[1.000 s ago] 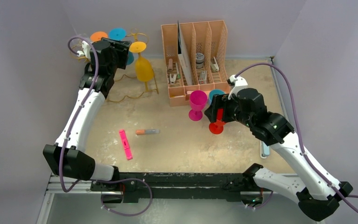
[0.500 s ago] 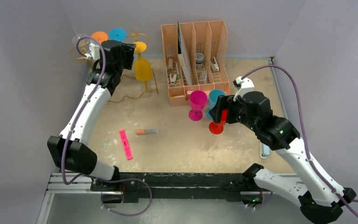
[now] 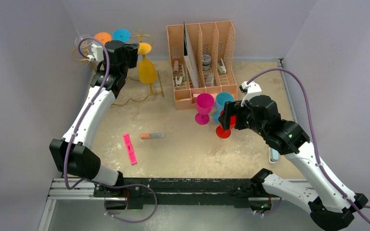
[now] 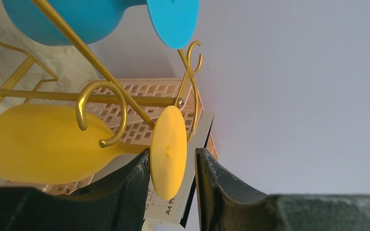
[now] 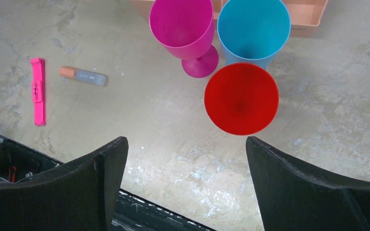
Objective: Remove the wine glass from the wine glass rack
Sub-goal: Pick up the wine glass from the wine rack.
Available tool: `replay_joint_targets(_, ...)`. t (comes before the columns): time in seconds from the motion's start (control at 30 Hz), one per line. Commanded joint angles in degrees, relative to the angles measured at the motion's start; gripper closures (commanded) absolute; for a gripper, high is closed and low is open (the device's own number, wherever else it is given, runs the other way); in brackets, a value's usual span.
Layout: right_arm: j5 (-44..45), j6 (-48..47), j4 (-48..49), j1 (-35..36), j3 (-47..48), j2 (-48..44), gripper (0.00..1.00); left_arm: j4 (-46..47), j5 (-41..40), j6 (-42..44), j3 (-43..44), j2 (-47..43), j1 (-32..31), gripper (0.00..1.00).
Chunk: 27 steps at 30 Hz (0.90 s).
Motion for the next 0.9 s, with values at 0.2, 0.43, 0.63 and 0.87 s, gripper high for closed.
replay_joint_targets(0.2,-1.8,-1.1,-1.1,-0.2,2.7,0.2,0.1,0.6,-1.6,-0.8,2.0,1.3,-1.2,0.71)
replay_joint_targets(0.43,-4.7,-2.2,-2.4,-0.2,3.5,0.1,0.15,1.3,-3.5,-0.3,1.4,0.5,-1.2,0.76)
replay_joint_targets(0.63,-5.6,-1.6,-2.2,-0.2,2.9,-0.6,0.19,3.7,-5.1,-0.6,-0.8,0.5,-1.2,0.76)
replay_joint_targets(0.87,-5.2,-1.5,-2.4,-0.2,2.7,-0.5,0.2,3.2,-6.8,0.8,-1.2,0.6,-1.2,0.88)
